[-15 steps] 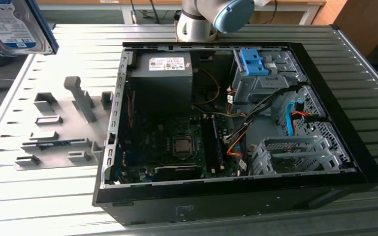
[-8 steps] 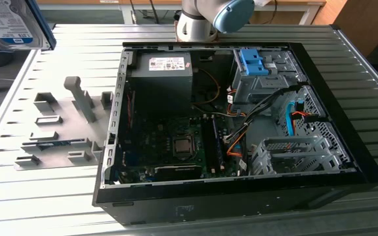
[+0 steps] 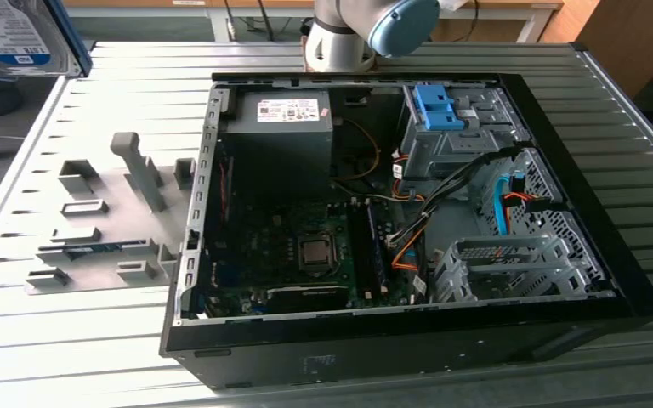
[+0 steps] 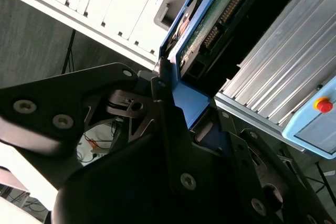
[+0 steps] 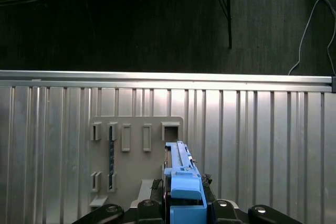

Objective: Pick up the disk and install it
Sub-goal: 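Pick up the disk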

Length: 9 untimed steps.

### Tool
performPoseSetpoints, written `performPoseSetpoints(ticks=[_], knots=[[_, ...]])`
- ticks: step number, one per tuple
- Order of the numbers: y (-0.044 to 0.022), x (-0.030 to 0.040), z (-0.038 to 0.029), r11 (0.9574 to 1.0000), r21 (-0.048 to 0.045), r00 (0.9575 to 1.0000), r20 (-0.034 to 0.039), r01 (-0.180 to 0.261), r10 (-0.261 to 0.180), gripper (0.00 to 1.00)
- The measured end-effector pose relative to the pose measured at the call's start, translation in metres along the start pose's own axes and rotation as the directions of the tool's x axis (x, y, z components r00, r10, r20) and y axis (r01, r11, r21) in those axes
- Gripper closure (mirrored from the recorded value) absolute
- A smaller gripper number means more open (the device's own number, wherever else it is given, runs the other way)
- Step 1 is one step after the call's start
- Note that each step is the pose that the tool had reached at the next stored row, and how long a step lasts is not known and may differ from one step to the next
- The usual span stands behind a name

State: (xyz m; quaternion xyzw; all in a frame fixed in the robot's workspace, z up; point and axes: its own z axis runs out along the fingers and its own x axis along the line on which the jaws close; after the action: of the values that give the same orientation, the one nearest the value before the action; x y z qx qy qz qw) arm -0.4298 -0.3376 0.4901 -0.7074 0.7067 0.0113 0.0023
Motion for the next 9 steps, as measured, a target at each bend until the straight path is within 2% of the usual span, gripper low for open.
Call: performPoseSetpoints(ticks=[9], knots=[[0.0,0.0,-0.0008,1.0,0.0,1.0,0.0007,0.0,0.0,0.64]])
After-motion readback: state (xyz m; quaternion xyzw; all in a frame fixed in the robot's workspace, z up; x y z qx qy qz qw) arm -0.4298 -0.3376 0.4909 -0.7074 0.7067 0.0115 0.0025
